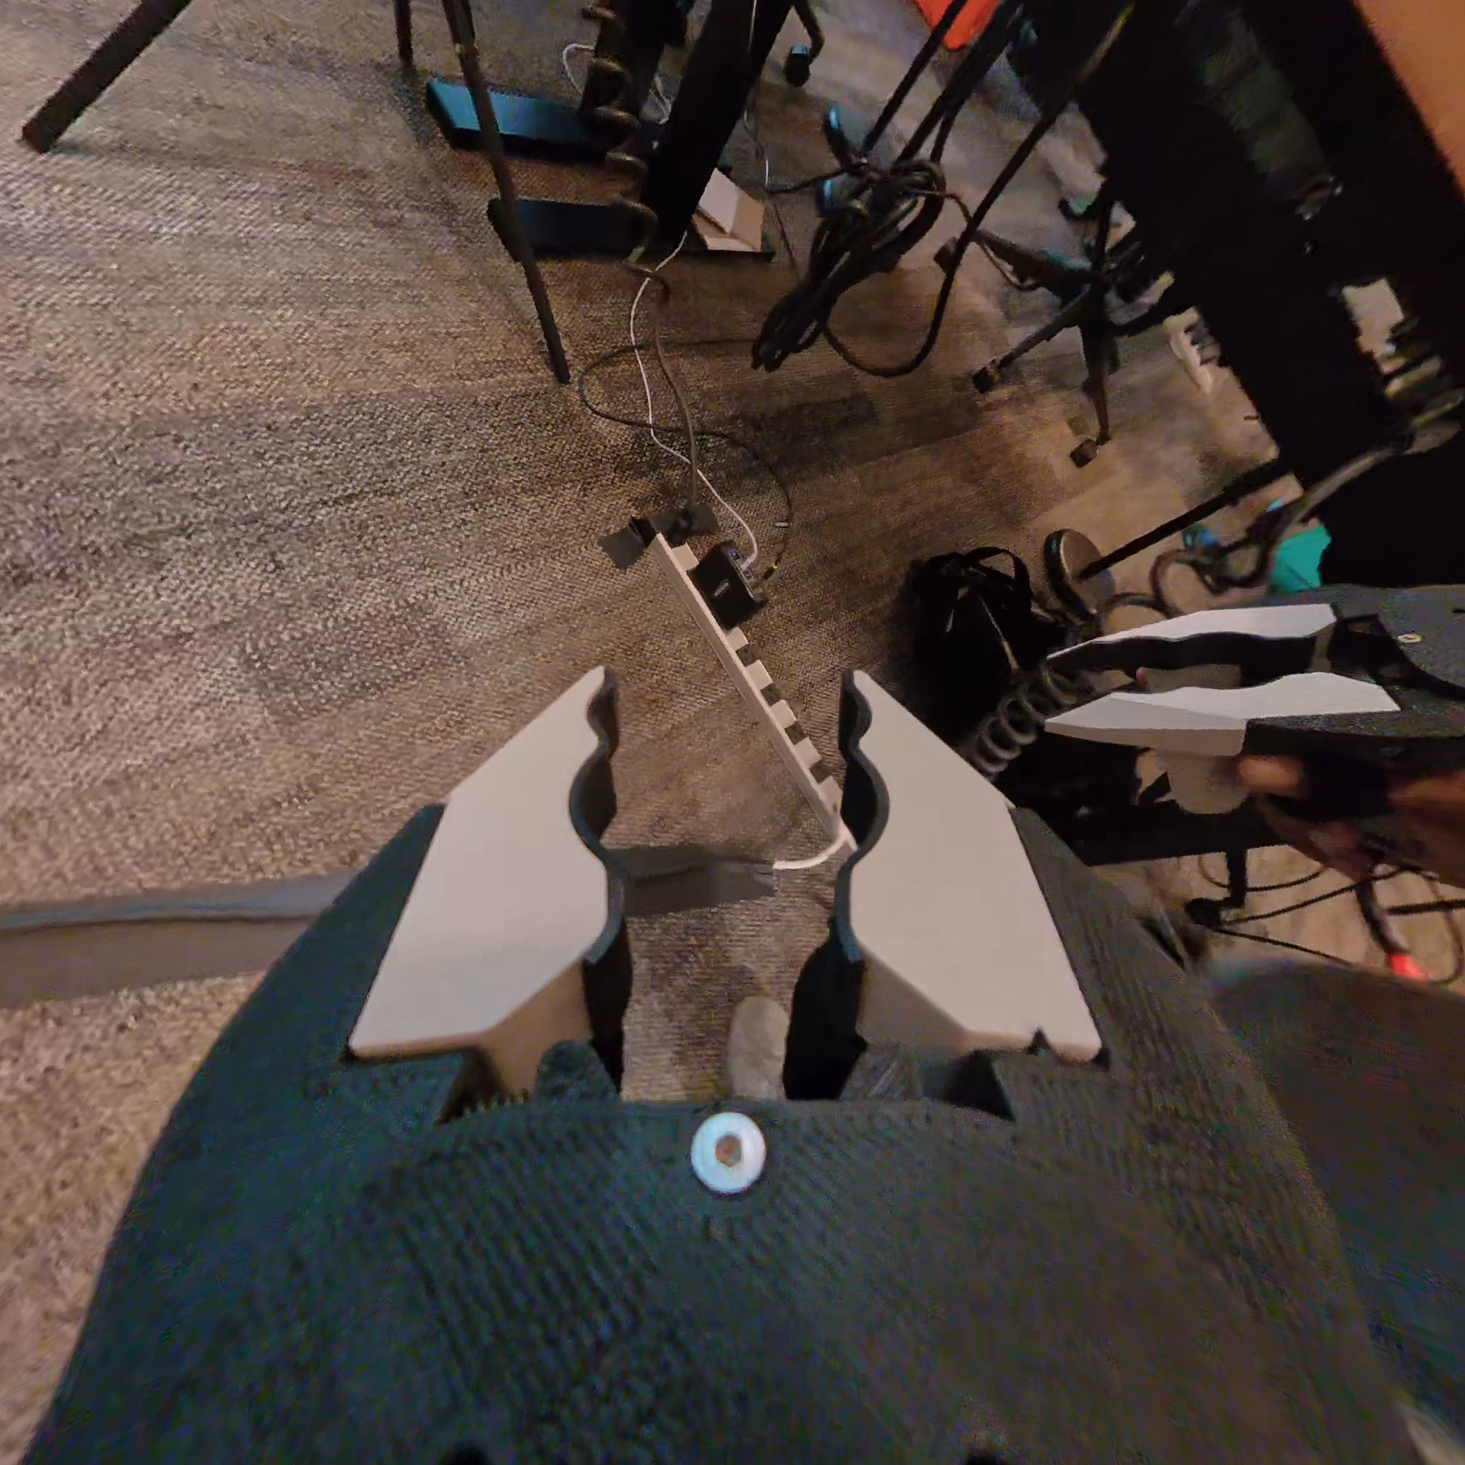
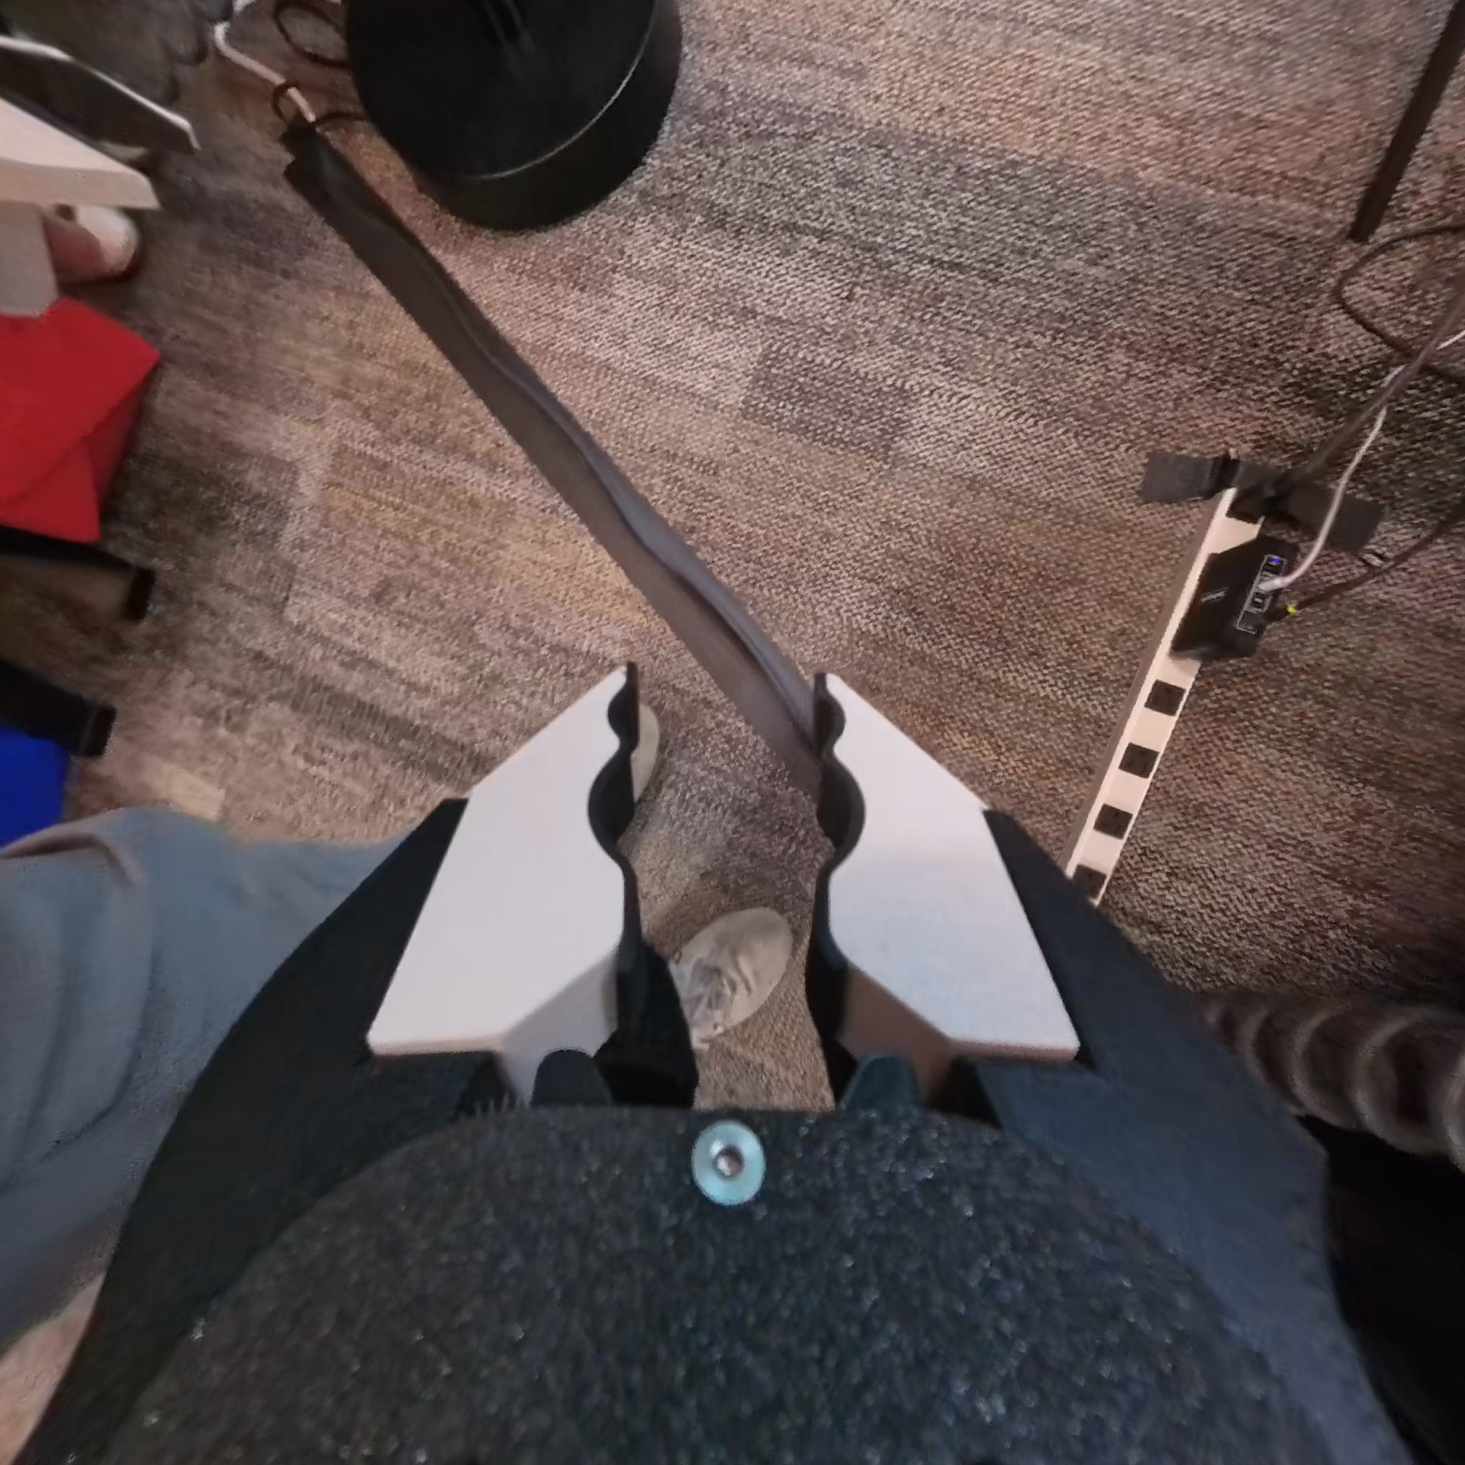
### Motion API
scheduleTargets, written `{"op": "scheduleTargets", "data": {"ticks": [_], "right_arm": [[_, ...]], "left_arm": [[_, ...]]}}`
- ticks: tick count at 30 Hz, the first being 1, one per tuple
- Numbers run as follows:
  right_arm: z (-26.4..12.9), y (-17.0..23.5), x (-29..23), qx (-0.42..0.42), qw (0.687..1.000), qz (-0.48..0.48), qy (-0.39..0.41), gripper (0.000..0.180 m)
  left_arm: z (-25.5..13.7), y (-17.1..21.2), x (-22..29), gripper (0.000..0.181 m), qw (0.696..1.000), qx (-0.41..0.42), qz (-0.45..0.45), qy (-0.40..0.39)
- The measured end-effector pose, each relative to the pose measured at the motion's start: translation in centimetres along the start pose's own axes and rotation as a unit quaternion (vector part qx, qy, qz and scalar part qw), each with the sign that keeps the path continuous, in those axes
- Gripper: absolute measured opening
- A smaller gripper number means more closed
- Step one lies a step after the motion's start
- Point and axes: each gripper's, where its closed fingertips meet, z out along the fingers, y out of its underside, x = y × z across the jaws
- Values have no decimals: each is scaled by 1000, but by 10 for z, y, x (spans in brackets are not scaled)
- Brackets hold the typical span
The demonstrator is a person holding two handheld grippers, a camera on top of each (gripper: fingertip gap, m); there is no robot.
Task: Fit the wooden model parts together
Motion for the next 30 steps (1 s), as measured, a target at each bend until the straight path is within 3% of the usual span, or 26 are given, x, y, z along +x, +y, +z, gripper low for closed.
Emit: {"op": "scheduleTargets", "data": {"ticks": [4, 9, 12, 18, 26, 30], "right_arm": [[34, 5, 23, 33, 999, 8, 26, 42], [74, 33, 70, 72, 991, -101, 51, 42], [96, 68, 102, 95, 979, -168, 61, 42], [126, 159, 169, 118, 980, -134, 94, 39], [161, 264, 193, 137, 977, -47, 155, 39], [152, 270, 187, 156, 978, -9, 137, 40]], "left_arm": [[30, -2, -48, 55, 998, 1, 67, 10], [75, 21, -123, 54, 986, 0, 166, -4], [106, 39, -152, 53, 980, 13, 200, -3], [159, 73, -162, 53, 980, 34, 194, 28], [143, 111, -150, 54, 975, 11, 222, 20], [131, 105, -146, 56, 972, 32, 233, 7]]}}
